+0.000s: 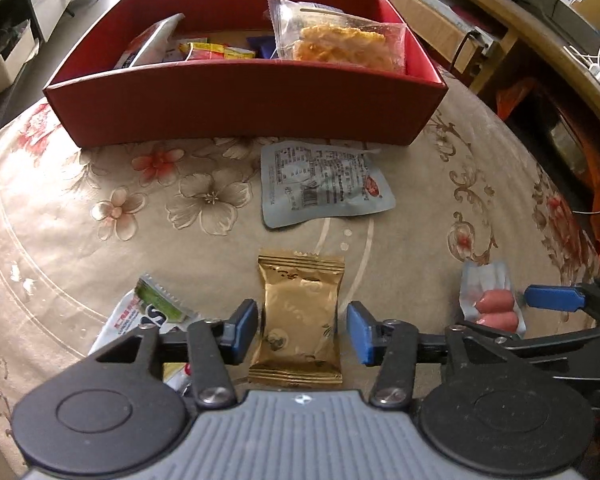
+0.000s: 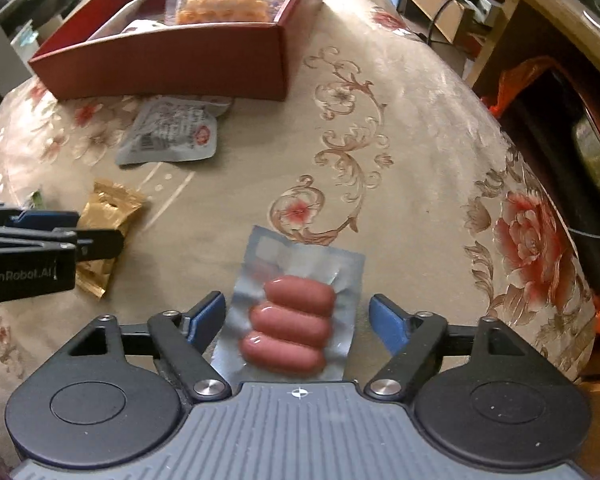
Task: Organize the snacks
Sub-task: 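Grasp the vacuum-packed sausages with the right gripper, then lift the gold pastry and sausage pack and carry them toward the red box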
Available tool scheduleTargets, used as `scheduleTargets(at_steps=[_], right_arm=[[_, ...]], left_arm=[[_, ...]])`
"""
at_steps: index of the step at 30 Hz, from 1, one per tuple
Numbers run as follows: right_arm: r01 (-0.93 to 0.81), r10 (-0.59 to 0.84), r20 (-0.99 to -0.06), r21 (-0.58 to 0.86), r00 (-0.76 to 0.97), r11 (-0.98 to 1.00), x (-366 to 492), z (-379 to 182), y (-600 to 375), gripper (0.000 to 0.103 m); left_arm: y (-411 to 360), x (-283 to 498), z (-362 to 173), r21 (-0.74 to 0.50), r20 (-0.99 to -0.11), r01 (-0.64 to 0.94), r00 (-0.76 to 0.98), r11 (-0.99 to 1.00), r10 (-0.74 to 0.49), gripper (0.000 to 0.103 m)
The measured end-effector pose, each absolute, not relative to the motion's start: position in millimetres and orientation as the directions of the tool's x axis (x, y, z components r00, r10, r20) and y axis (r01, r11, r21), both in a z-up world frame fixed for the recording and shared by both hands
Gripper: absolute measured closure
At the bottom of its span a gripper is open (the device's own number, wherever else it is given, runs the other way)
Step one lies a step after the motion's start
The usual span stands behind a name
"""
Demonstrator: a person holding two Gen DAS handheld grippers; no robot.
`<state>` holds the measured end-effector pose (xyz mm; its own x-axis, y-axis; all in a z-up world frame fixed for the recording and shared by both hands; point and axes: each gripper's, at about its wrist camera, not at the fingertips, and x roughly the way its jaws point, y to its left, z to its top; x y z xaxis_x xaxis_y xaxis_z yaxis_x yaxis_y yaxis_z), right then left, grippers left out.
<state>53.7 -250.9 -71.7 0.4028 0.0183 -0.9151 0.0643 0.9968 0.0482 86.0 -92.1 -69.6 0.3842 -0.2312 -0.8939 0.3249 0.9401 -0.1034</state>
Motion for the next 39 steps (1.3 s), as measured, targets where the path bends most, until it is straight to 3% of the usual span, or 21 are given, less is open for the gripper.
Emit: scheduleTargets(at_steps=[3, 7, 10, 12, 20, 28, 33, 39], right_arm=[[0.079, 0.028, -0.919, 0.065, 0.394, 0.995, 54.5, -74.5, -254.9, 0.013], [0.064, 0.005, -0.913, 0.033, 0.408, 0.997, 51.4, -75.0, -248.1, 0.015], [0.052, -0.012, -0.908, 0.011, 0.42, 0.999, 47.7, -70.7, -243.0, 0.027], [0.053, 0.005, -0.908, 0.03, 0.419, 0.998, 47.3, -69.2, -244.1, 0.027], [0.074, 0.024, -0.88, 0.066, 0.475, 0.995, 42.0, -54.7, -251.0, 0.028], [0.077, 0.03, -0.864, 0.079, 0.502, 0.994, 43.0, -47.4, -250.0, 0.028], [0.085, 0.041, -0.861, 0.098, 0.507, 0.992, 45.9, -45.9, -252.2, 0.028], [0.106, 0.037, -0.86, 0.105, 0.508, 0.989, 46.9, -44.8, -260.5, 0.028]], left_arm=[[-92.9, 86.3, -70.2, -0.099, -0.893, 0.32, 0.389, 0.942, -0.226, 0.037], [-97.6, 84.6, -72.2, -0.065, -0.891, 0.324, 0.407, 0.944, -0.201, 0.038], [-101.8, 79.9, -72.3, -0.028, -0.89, 0.334, 0.422, 0.942, -0.176, 0.046], [-102.9, 77.3, -70.8, -0.029, -0.889, 0.343, 0.421, 0.939, -0.182, 0.059], [-102.6, 74.2, -63.5, -0.071, -0.883, 0.342, 0.415, 0.937, -0.218, 0.066], [-103.0, 75.3, -62.2, -0.081, -0.88, 0.343, 0.416, 0.936, -0.229, 0.067], [-105.2, 83.9, -72.5, -0.104, -0.888, 0.301, 0.401, 0.948, -0.225, 0.058], [-118.2, 79.8, -74.0, -0.021, -0.877, 0.327, 0.448, 0.945, -0.174, 0.061]])
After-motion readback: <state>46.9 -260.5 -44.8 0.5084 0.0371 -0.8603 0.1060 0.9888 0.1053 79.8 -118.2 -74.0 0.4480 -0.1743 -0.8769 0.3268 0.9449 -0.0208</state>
